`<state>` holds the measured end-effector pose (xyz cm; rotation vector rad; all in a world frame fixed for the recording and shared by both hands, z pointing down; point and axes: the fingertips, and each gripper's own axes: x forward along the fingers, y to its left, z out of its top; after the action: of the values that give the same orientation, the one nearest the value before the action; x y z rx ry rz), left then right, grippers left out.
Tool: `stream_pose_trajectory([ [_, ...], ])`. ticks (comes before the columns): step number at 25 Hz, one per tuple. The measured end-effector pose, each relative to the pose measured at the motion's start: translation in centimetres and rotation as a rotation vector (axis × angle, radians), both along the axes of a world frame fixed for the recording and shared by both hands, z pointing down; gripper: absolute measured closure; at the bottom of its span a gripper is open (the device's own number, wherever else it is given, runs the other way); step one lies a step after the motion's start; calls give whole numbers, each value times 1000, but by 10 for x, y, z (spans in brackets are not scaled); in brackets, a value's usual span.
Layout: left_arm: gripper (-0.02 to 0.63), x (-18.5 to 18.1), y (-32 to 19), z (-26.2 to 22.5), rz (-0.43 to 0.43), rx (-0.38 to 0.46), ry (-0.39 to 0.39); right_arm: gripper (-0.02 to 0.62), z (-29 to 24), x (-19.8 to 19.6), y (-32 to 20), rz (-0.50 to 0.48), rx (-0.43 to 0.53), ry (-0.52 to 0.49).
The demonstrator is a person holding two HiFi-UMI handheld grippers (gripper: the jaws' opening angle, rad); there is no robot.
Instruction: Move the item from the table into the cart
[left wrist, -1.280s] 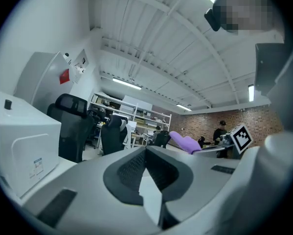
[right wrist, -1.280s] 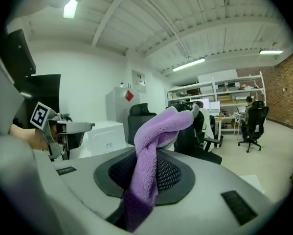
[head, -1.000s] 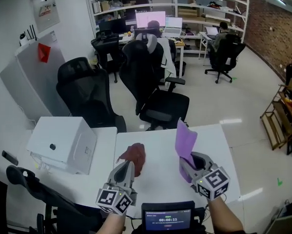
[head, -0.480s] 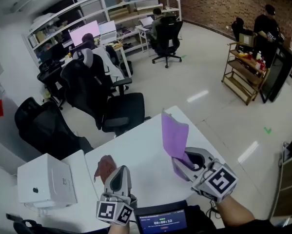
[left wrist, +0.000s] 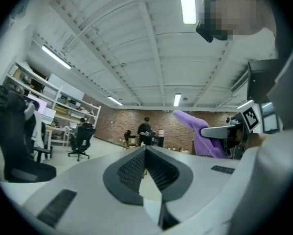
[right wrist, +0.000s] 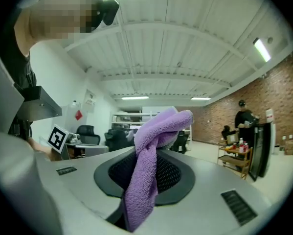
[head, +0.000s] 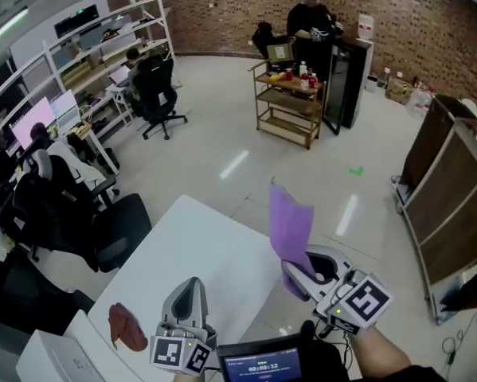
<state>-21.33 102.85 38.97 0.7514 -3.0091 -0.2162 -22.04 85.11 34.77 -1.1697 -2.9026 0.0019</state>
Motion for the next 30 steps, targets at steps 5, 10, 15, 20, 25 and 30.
stream_pose_trajectory([
  [5,606,-34,-199,-6,207,0,-6,531,-7,7,-210,231,-2,-19],
  [10,606,-75,-402,-17,389,25,-21,531,-27,18,-419,433,45,-59],
  [15,606,-99,-581,-22,570,41,-15,531,-44,31,-603,675,23,-96],
  [20,606,-159,-713,-18,757,52,6,531,-34,0,-715,877,6,-65],
  [25,606,-233,-808,-30,951,16,-68,531,-40,-45,-796,1077,-14,-51],
  [30,606,-285,-895,-36,1107,18,-82,531,-54,-81,-867,1199,16,-54],
])
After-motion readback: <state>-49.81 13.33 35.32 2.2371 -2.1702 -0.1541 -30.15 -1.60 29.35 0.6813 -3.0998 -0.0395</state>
